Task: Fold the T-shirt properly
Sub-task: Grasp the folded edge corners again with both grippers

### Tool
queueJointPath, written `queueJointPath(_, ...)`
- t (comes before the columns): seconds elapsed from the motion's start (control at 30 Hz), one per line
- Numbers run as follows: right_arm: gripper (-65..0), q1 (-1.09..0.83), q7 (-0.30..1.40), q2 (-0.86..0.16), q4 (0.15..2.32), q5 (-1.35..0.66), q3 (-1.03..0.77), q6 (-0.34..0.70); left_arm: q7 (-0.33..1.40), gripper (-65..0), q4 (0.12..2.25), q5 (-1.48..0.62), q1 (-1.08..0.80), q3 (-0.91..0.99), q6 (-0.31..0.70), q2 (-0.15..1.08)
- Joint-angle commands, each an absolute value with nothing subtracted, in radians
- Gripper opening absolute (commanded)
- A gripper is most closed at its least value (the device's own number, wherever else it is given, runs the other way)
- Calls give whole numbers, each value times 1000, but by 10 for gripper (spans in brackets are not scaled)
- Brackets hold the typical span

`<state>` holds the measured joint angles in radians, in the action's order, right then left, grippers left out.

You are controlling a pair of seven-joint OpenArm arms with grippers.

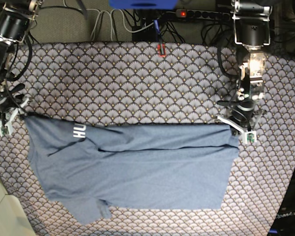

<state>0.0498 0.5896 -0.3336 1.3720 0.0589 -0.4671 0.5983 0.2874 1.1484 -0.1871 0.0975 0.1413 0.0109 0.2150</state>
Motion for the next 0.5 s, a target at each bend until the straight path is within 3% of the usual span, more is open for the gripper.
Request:
queueJointPath(0.0, -345, 73, 572, -352, 1385, 48, -470, 593, 266, -647, 1168, -183, 117, 147, 4, 225)
queueJointPath(0.47, -328, 147, 561, -351, 1267, 47, -407, 605, 266, -647, 1168, -183, 120, 147, 1, 220)
